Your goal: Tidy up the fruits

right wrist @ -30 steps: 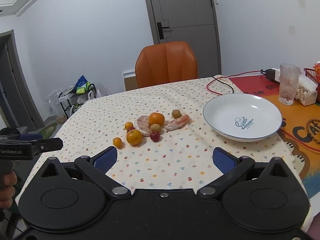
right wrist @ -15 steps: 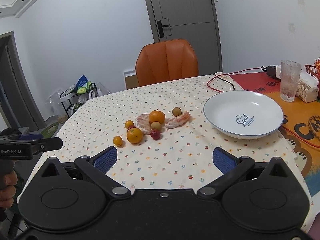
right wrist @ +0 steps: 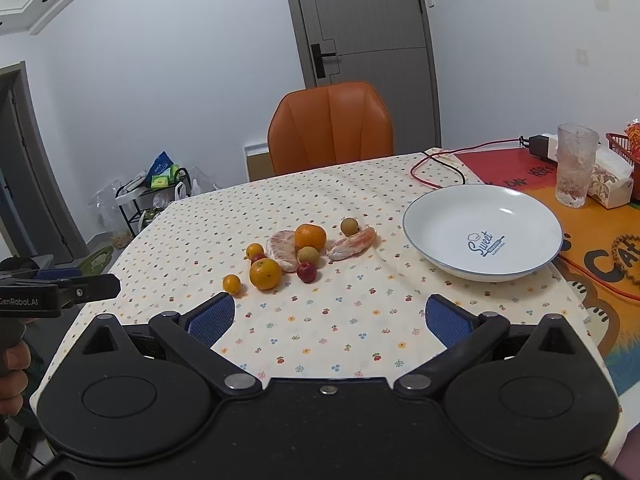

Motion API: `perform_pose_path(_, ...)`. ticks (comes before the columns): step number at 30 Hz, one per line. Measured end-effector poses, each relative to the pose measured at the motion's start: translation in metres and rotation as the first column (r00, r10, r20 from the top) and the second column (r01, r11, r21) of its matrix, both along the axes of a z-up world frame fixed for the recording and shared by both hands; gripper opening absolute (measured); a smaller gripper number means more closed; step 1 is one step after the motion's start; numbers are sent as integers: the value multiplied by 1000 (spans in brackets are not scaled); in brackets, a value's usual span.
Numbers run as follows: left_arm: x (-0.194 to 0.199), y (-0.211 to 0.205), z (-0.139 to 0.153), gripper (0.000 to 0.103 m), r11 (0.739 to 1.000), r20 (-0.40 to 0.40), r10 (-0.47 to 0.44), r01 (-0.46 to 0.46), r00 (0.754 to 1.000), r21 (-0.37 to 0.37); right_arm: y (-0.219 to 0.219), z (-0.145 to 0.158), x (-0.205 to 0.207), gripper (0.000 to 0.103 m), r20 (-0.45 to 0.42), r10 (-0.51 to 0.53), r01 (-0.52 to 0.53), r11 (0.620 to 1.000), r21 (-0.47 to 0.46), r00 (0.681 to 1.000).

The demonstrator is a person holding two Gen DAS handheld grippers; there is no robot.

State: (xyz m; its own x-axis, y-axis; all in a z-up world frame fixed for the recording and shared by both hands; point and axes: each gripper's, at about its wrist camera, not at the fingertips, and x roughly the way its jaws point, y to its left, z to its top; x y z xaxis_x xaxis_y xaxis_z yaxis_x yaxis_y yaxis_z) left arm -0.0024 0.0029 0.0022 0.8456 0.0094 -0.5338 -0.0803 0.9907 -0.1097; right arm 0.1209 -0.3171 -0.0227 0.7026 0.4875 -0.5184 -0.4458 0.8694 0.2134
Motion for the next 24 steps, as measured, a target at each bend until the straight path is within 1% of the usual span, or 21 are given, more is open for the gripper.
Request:
perform_pose_path(17,4,2,3,103,1000,2,0,0,1000,-4,-2,2,0,103,12,2,-2,1000,-1,1000)
perform_pose_path(24,15,1,-3,103,1000,3,-24,24,1000,5,1,-3,3,103,9,18,-18,1000,2,1000)
